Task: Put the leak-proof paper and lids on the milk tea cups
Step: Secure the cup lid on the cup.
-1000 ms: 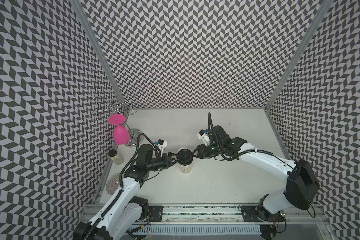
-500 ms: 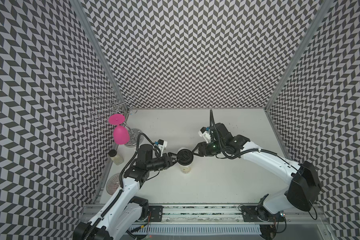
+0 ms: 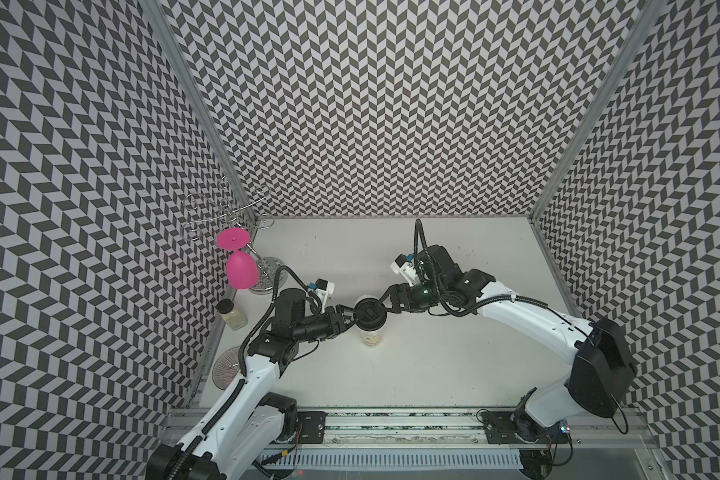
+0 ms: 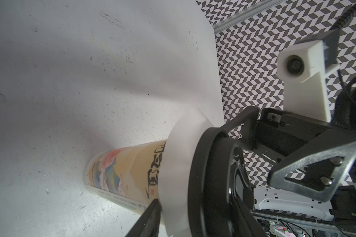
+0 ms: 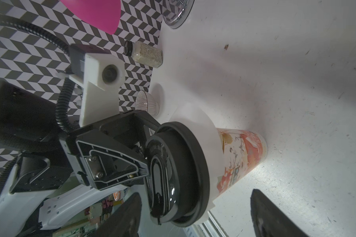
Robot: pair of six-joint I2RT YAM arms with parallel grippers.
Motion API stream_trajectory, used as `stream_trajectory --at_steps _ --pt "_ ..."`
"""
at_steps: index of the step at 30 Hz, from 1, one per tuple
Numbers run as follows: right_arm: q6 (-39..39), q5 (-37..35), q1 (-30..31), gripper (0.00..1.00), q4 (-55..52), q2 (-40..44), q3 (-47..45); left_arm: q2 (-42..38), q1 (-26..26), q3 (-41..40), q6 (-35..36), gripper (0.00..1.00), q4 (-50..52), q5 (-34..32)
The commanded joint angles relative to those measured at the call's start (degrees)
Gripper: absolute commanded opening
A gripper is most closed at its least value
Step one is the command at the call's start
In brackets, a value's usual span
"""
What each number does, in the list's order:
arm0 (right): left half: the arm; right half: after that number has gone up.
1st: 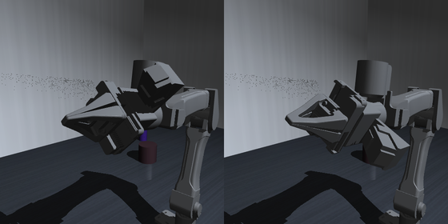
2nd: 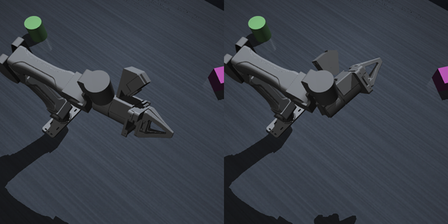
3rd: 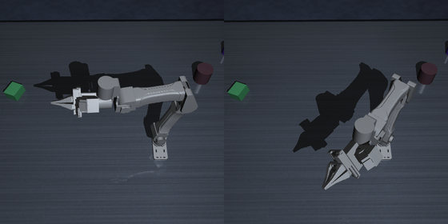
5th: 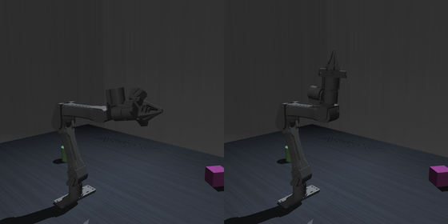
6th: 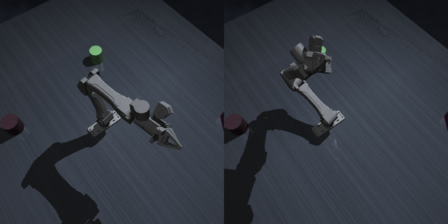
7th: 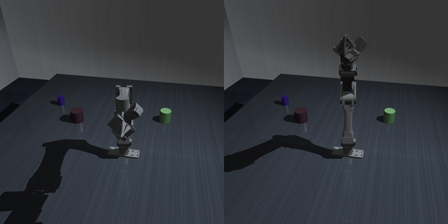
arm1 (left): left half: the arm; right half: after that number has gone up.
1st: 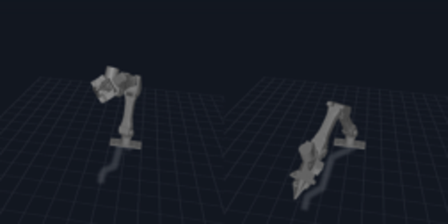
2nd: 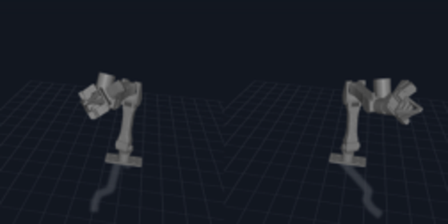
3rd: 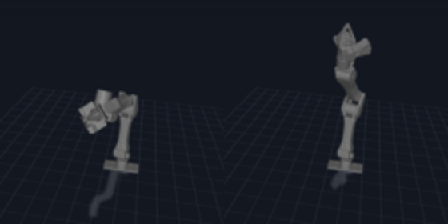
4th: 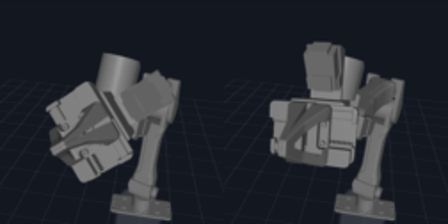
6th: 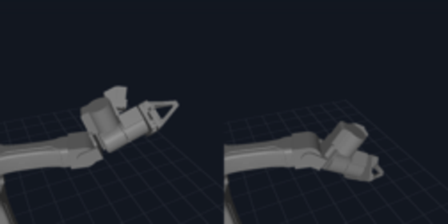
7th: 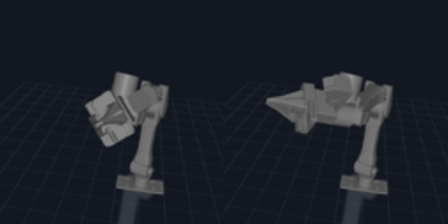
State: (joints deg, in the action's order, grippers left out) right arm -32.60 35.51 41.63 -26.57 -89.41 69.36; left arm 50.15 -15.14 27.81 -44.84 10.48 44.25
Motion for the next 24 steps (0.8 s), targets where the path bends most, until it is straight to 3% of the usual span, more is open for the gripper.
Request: stream_trajectory --at_steps 1,9,24 --pt "0.1 2.5 0.5 0.85 3.9 -1.7 0.7 1.5 -0.2 -2.5 1.2 0.54 8.0 -4.2" --pt "-1.5 5.8 0.5 0.86 7.1 -5.1 0.7 1.7 -0.2 -2.3 1.1 0.54 7.8 -4.3" --pt "-3.8 5.6 -0.1 0.74 10.3 -5.0 -7.8 1.4 -0.2 -2.0 0.6 0.56 7.0 -4.4"
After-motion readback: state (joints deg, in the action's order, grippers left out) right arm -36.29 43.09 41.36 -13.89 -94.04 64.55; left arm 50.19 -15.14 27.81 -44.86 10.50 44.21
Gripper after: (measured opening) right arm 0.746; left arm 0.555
